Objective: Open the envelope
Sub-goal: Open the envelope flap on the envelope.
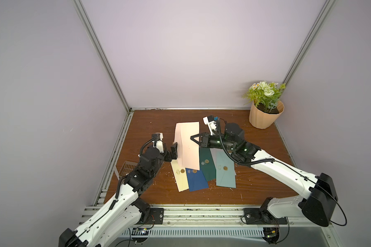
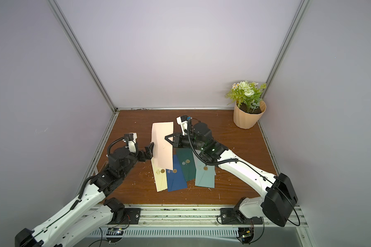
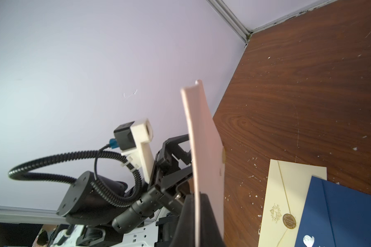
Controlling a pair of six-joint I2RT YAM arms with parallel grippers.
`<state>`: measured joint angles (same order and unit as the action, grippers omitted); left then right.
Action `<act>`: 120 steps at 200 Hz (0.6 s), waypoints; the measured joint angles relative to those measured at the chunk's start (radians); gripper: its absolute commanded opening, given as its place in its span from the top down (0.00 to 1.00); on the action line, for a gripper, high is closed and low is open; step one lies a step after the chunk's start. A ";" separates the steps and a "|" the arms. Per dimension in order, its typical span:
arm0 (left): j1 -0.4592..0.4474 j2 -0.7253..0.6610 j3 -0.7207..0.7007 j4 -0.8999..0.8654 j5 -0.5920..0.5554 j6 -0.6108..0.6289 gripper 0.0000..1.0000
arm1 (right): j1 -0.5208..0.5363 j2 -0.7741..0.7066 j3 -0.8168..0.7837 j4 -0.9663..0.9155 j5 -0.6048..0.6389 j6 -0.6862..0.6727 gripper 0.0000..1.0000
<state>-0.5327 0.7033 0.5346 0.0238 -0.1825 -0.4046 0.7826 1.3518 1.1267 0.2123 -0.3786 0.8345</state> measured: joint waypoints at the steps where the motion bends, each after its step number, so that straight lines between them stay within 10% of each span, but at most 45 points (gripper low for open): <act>1: 0.000 -0.004 -0.001 0.001 0.002 0.000 0.00 | -0.003 -0.002 0.002 -0.001 0.000 0.000 1.00; 120: 0.005 -0.140 -0.104 0.249 0.328 -0.094 0.05 | -0.079 -0.026 0.018 0.063 -0.107 0.047 1.00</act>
<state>-0.5274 0.5636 0.4305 0.2733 0.1452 -0.4984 0.7036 1.3262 1.1446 0.2756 -0.4858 0.8810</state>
